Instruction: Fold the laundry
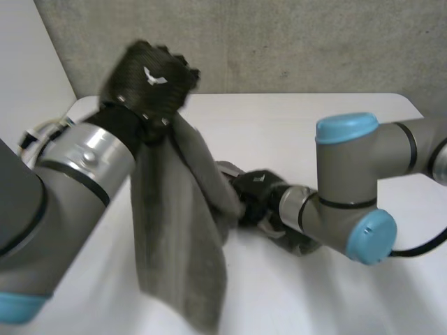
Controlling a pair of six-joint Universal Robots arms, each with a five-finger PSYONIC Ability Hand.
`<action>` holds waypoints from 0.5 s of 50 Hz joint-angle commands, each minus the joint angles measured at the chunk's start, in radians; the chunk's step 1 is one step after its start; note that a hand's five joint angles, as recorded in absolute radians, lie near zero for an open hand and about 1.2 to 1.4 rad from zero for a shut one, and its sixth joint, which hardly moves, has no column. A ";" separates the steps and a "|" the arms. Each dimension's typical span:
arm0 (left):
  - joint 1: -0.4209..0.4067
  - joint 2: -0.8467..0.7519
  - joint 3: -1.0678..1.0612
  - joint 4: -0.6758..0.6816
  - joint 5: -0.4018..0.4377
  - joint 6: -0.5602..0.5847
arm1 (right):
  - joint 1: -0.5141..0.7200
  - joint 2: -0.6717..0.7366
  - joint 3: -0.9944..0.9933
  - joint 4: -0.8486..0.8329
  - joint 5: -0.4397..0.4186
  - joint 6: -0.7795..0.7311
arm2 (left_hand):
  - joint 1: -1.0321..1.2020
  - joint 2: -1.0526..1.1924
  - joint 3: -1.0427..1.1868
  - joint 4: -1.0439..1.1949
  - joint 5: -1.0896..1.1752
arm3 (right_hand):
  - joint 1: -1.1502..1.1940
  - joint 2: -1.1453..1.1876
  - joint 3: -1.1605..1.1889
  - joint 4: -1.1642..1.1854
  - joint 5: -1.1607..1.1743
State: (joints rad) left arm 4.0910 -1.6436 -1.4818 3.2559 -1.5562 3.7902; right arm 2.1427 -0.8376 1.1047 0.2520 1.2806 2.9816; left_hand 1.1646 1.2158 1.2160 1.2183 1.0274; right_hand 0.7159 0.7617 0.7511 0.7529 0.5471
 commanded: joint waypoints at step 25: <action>0.207 -0.171 -0.277 0.556 -0.021 -0.099 | 0.046 -0.112 -0.060 -0.191 0.266 -0.372 | 0.232 0.180 0.180 0.178 0.194 | 0.680 0.635 0.645 0.643 0.675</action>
State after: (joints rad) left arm 4.2881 -1.7401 -1.5596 3.8151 -1.5819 3.6956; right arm 2.1839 -1.0743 0.9915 -0.1673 1.5821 2.6380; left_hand 1.1794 1.2170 1.2162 1.2183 1.0328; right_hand 0.9338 1.1648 1.1794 1.1886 0.9841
